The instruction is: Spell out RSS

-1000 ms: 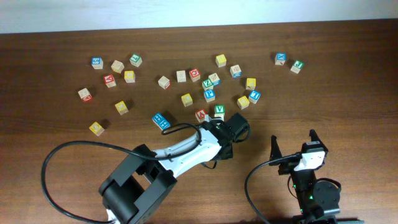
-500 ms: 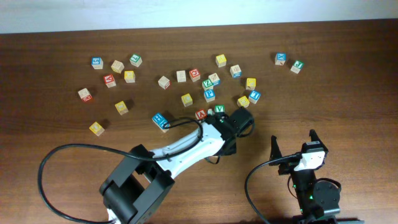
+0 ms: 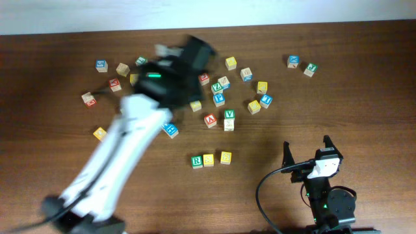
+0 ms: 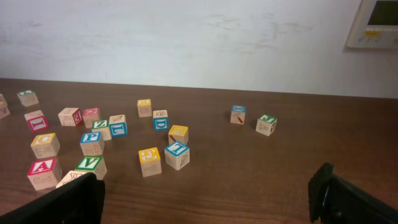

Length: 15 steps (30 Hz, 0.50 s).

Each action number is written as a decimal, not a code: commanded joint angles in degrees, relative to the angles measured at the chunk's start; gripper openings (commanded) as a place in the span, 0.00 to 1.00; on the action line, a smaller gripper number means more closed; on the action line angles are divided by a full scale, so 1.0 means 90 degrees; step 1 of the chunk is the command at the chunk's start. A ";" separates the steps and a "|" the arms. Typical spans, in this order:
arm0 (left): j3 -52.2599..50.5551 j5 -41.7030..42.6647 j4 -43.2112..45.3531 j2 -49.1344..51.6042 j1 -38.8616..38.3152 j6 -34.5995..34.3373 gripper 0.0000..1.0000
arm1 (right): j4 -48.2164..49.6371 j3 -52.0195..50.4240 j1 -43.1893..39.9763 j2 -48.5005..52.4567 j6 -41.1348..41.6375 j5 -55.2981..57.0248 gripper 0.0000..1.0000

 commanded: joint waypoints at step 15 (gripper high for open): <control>-0.2057 0.2334 0.0177 -0.0355 0.3956 0.1797 0.99 | 0.0316 -0.0034 -0.0049 -0.0036 0.1440 -0.4964 0.98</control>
